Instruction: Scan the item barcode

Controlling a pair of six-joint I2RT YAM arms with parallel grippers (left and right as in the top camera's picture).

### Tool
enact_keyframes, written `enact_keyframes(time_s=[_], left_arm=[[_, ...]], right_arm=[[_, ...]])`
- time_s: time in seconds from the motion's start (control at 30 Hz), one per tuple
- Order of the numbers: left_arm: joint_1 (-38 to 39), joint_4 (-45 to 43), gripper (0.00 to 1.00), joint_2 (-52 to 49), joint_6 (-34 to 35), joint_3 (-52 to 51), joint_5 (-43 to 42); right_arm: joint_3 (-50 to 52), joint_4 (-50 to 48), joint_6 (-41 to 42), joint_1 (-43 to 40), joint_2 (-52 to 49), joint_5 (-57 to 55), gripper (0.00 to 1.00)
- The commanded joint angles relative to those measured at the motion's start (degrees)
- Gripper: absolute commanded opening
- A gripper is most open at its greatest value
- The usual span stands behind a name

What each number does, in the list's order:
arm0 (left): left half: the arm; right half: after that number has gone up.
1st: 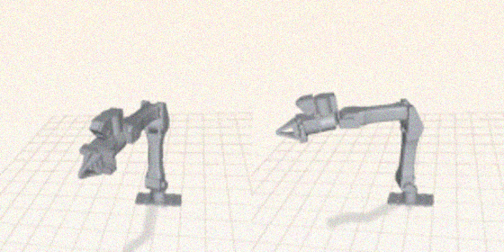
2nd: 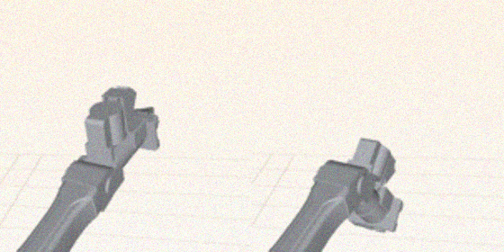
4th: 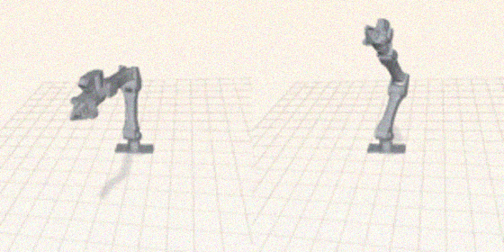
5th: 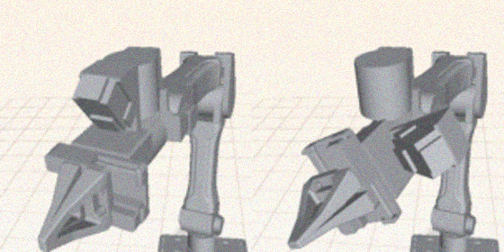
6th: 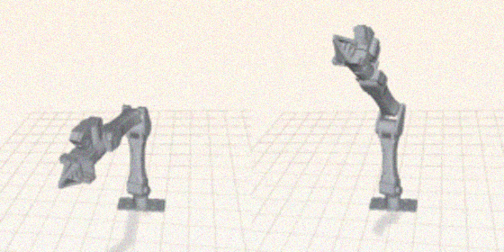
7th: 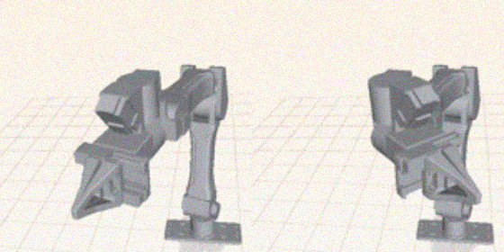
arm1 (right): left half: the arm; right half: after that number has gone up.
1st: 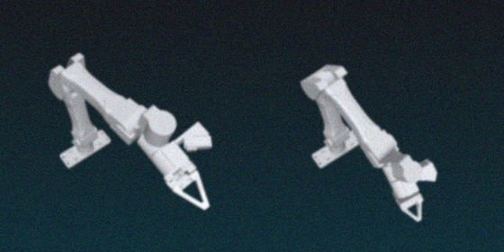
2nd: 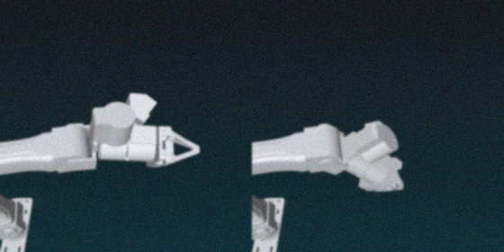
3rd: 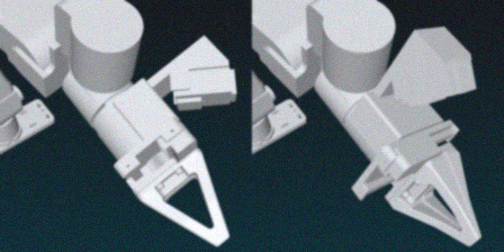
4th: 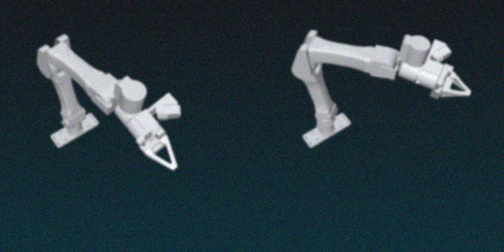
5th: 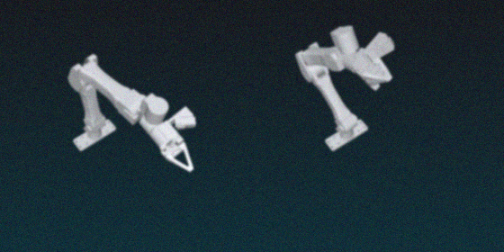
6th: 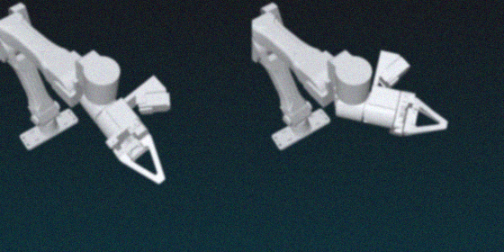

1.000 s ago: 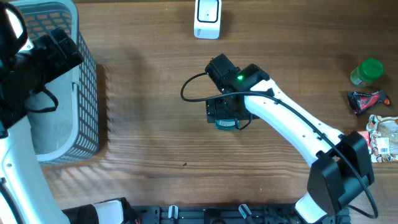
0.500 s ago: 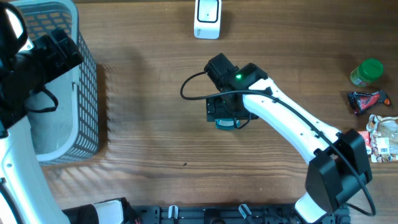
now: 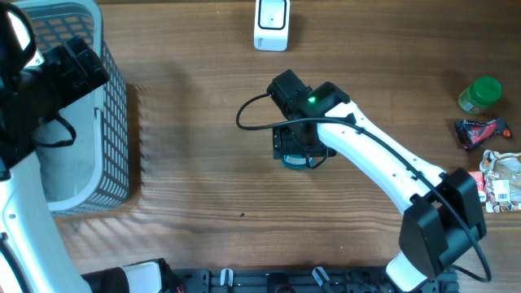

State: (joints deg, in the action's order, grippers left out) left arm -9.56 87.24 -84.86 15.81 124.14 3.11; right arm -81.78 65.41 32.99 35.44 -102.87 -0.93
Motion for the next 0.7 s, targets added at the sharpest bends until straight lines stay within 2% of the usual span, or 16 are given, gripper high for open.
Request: enact_keyframes(time_s=[0.0,0.13,0.2,0.23,0.43,0.53,0.67], left_arm=[[-0.5,-0.1,1.0,-0.1,0.1,0.5,-0.3],[-0.5,-0.1,1.0,-0.1,0.1,0.5,-0.3],[-0.5,-0.1,1.0,-0.1,0.1,0.5,-0.3],[-0.5,-0.1,1.0,-0.1,0.1,0.5,-0.3],[-0.5,-0.1,1.0,-0.1,0.1,0.5,-0.3],[-0.5,-0.1,1.0,-0.1,0.1,0.5,-0.3],[-0.5,-0.1,1.0,-0.1,0.1,0.5,-0.3]], right_arm=[[-0.2,1.4,2.0,-0.1,-3.4,1.5,0.84],[-2.0,2.6,3.5,-0.1,-3.4,1.6,0.84],[-2.0,4.0,8.8,-0.1,-3.4,1.0,0.93],[-2.0,4.6,11.0,-0.1,-3.4,1.0,0.95],[-2.0,4.3,17.1,0.0,-3.4,0.3,0.94],[-1.9,3.6,18.2,0.0,-3.4,-0.5,0.88],[-1.9,3.2,18.1,0.0,-3.4,-0.9,0.74]])
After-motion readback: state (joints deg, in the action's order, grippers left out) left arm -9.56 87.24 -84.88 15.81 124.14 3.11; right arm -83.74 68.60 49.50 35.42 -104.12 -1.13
